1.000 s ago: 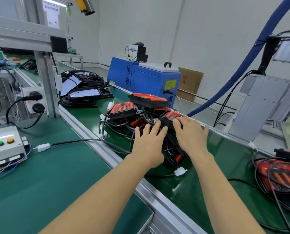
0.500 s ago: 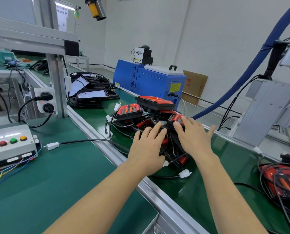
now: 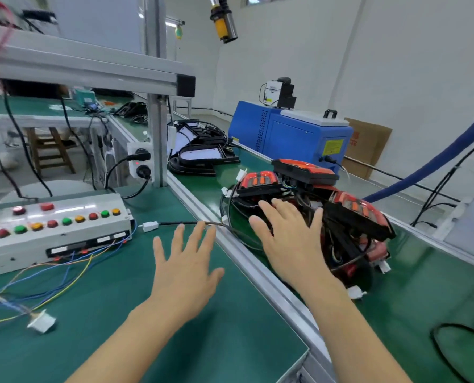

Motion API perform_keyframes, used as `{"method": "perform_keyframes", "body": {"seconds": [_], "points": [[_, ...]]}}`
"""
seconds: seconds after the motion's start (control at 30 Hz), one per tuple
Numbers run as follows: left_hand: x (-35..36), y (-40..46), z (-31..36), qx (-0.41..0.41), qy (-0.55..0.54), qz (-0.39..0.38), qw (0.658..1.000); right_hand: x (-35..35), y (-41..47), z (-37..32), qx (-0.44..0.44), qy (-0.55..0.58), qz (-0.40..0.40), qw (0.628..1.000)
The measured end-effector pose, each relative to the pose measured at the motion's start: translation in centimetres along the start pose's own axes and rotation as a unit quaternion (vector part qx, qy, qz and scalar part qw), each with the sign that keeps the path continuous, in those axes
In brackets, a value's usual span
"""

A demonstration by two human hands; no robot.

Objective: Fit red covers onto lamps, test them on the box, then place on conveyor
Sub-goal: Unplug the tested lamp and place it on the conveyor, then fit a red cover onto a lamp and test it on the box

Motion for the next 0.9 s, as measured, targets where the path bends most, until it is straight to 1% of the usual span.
{"method": "perform_keyframes", "body": {"seconds": [0.1, 0.33, 0.5, 0.77, 0.9], "points": [[-0.3, -1.9, -3.6, -0.049, 0.015, 0.009, 0.999, 2.4, -0.6, -4.7, -0.057, 0.009, -0.026, 0.998], [-1.4, -7.0, -11.5, -0.149, 0.045, 0.037, 0.987, 8.4, -2.1, -15.4, -0.156, 0.038, -0.122, 0.979], [-1.8, -10.1, -16.0, -0.195, 0.068, 0.054, 0.977, 11.0, -3.6, -22.0, -0.210, 0.044, -0.151, 0.965], [-1.9, -13.5, -20.4, -0.249, 0.079, 0.081, 0.962, 13.2, -5.3, -27.7, -0.241, 0.076, -0.171, 0.952], [-1.7, -14.2, -21.8, -0.247, 0.051, 0.093, 0.963, 14.6, -6.6, -29.4, -0.265, 0.069, -0.185, 0.944]]}}
Point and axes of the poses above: each hand's wrist, its own y-axis towards the middle knuckle, its own x-axis out of the palm, z = x × y, the point moved 8 cm from there along y, towards the middle knuckle, and after that the axes turned 5 degrees about -z, right-handed, at the moved point
